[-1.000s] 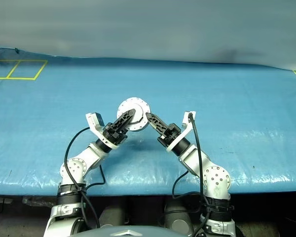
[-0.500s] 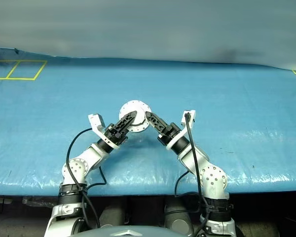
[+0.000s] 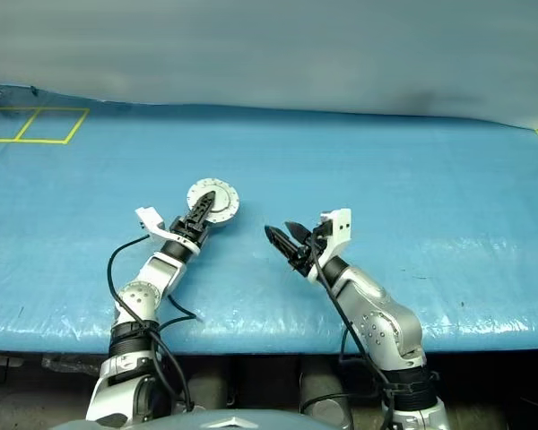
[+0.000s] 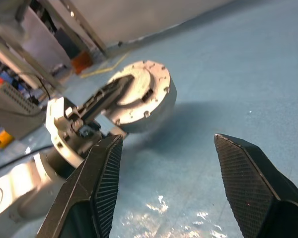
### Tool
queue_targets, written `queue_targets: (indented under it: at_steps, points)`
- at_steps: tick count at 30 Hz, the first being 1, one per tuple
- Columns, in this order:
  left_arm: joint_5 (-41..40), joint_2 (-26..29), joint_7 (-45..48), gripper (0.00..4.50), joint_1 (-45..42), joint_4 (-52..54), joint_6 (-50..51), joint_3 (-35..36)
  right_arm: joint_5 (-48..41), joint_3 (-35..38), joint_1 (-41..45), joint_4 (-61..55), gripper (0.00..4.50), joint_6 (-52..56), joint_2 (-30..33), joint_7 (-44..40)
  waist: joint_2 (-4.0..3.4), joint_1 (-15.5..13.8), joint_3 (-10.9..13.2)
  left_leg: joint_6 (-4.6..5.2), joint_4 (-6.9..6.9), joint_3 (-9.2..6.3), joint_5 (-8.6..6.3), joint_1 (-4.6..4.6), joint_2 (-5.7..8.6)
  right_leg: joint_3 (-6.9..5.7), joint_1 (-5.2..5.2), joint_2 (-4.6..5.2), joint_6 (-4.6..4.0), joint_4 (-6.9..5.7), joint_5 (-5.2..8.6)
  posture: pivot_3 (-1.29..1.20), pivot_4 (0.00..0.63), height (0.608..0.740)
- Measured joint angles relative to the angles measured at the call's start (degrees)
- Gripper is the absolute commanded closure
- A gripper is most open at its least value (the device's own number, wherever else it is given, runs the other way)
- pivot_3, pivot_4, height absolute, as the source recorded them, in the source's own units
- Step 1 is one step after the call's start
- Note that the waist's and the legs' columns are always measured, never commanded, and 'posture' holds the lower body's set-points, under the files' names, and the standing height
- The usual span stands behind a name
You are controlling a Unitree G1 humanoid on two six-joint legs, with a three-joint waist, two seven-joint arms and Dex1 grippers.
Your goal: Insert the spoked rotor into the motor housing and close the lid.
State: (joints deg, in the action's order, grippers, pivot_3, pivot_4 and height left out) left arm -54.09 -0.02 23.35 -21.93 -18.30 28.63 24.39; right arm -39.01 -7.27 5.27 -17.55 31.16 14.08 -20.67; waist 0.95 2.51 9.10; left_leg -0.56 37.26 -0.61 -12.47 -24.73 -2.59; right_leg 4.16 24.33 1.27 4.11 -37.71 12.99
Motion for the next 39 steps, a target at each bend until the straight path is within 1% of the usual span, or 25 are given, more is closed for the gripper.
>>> queue_targets:
  at_steps: [4, 8, 15, 22, 25, 28, 31, 39]
  points:
    - [1.45, 1.5, -0.83, 1.84, -1.7, -2.01, -2.1, 1.55, 6.92, -3.51, -1.36, 0.17, 1.4, -4.58, 2.2, -4.26, 0.02, -0.28, 0.01, -0.01, -0.01, -0.01, 0.0, 0.01, 0.0, -0.01, 0.0, -0.02, 0.01, -0.01, 0.0, 0.0, 0.15, 0.74]
    - [1.96, 3.06, -1.11, 1.84, -2.43, -2.79, -3.6, 3.28, 11.35, -5.13, -2.3, 1.59, 1.4, -7.44, 2.44, -6.55, 0.09, -0.35, 0.04, -0.04, 0.01, -0.01, 0.02, 0.01, 0.0, -0.01, 0.0, 0.0, 0.01, -0.01, -0.01, 0.0, 0.15, 0.74]
    - [3.69, 4.92, -5.74, 1.84, -4.05, -5.49, -7.89, 7.12, 13.62, -5.09, -2.46, 1.87, 1.4, -8.89, 1.35, -7.94, 0.28, -0.48, 0.13, -0.06, 0.04, -0.02, 0.04, 0.02, -0.01, -0.02, -0.04, 0.0, -0.05, -0.02, -0.09, 0.0, 0.15, 0.74]
    - [6.88, 4.96, -9.8, 1.84, -4.98, -7.65, -11.25, 7.57, 14.86, -5.08, -2.46, 2.01, 1.4, -9.3, 0.82, -8.16, 0.49, -0.67, 0.15, -0.11, 0.05, -0.03, 0.06, 0.08, -0.01, -0.03, -0.1, 0.0, -0.09, -0.02, -0.14, 0.0, 0.15, 0.74]
    - [7.72, 5.13, -9.91, 1.02, -4.98, -7.67, -12.24, 7.67, 15.43, -5.08, -2.48, 2.19, 1.37, -9.3, 0.78, -8.18, 0.51, -0.5, 0.16, -0.14, 0.05, -0.05, 0.08, 0.09, -0.01, -0.05, -0.1, -0.01, -0.09, -0.04, -0.14, 0.0, 0.15, 0.74]
    - [8.08, 5.46, -10.5, 0.02, -5.01, -7.51, -13.34, 7.98, 15.72, -5.1, -2.47, 2.62, 1.37, -9.3, 0.64, -8.18, 0.51, -0.52, 0.15, -0.15, 0.05, -0.05, 0.09, 0.13, -0.01, -0.05, -0.14, 0.0, -0.09, -0.06, -0.14, 0.0, 0.15, 0.74]
    - [9.23, 6.11, -13.49, 0.02, -5.43, -7.36, -16.34, 8.95, 15.93, -5.06, -2.44, 3.02, 1.37, -9.3, 0.4, -8.18, 0.51, -0.24, 0.15, -0.15, 0.05, -0.05, 0.09, 0.4, -0.03, -0.04, -0.36, -0.02, -0.09, -0.05, -0.13, 0.0, 0.15, 0.74]
    - [12.69, 9.21, -18.45, 0.02, -4.51, -5.89, -23.47, 12.07, 16.26, -4.49, -2.03, 3.39, 1.37, -9.07, 0.23, -7.87, 0.57, -0.87, 0.13, -0.16, 0.08, -0.07, 0.09, 0.56, -0.01, -0.07, -0.61, 0.01, -0.08, 0.0, -0.13, 0.0, 0.15, 0.74]
